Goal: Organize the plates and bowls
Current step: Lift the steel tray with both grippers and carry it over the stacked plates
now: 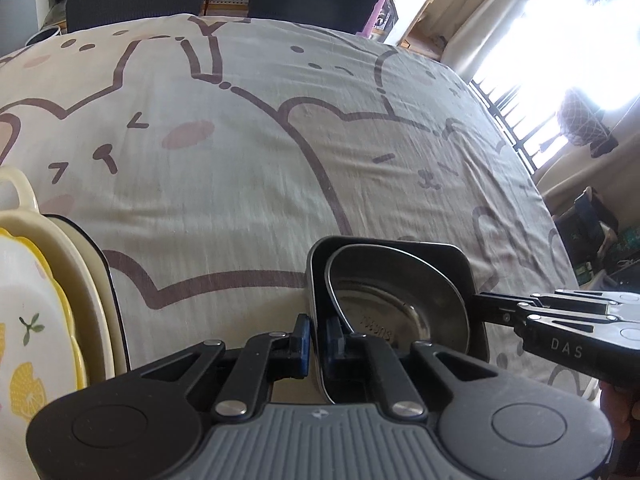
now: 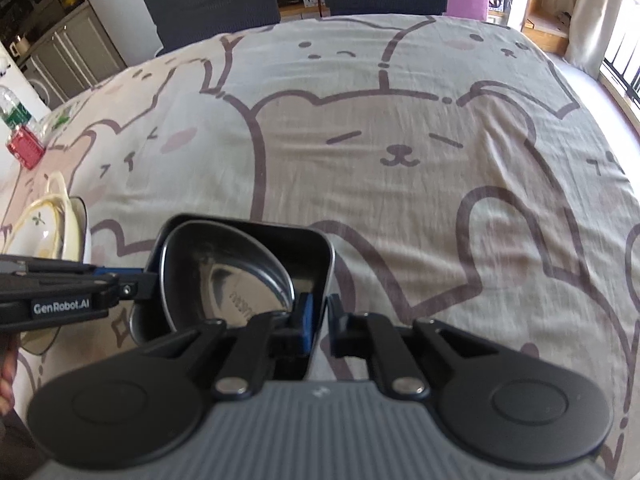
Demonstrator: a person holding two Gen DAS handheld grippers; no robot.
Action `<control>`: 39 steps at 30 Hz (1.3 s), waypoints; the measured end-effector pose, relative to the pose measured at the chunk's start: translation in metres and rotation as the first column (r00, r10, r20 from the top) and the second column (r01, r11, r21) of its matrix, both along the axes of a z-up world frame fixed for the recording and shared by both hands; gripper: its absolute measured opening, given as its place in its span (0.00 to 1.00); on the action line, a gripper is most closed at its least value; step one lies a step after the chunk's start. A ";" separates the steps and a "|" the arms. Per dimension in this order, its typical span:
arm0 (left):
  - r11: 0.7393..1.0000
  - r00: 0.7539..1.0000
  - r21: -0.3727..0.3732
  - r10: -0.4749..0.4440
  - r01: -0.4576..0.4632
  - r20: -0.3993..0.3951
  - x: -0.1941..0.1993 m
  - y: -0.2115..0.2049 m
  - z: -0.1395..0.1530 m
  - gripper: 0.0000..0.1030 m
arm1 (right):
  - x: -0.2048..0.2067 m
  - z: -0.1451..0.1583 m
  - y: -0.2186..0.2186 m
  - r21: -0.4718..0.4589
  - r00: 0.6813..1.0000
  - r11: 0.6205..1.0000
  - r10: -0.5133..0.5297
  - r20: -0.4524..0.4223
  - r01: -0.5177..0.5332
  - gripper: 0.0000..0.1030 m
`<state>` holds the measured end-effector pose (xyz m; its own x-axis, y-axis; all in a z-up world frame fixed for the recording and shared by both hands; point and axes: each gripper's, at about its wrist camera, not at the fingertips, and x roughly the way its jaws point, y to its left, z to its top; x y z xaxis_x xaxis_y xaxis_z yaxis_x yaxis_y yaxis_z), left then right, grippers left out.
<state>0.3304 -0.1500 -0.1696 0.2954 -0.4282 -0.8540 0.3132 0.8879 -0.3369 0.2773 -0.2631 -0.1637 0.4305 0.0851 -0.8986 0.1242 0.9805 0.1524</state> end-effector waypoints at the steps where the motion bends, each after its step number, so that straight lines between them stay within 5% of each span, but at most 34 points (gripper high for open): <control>1: 1.000 1.000 -0.007 0.005 -0.005 -0.004 0.000 0.001 0.000 0.08 | 0.000 0.001 -0.001 0.004 1.000 1.000 -0.005 0.001 0.005 0.08; 13: 1.000 1.000 -0.021 0.009 -0.010 -0.008 -0.001 0.007 0.001 0.04 | -0.003 0.006 -0.003 0.014 1.000 1.000 -0.027 0.005 0.027 0.02; 27: 1.000 1.000 0.012 -0.001 0.002 -0.014 -0.001 0.000 -0.008 0.08 | 0.000 -0.009 0.004 0.001 0.998 1.000 0.005 -0.060 -0.005 0.07; 39: 0.999 1.000 -0.047 0.022 -0.022 -0.002 0.002 0.007 0.002 0.06 | -0.001 0.001 -0.001 0.015 1.000 1.000 -0.004 -0.011 0.004 0.06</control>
<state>0.3323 -0.1435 -0.1672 0.3042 -0.4614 -0.8334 0.2930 0.8778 -0.3790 0.2759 -0.2640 -0.1629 0.4207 0.0974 -0.9020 0.1296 0.9776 0.1660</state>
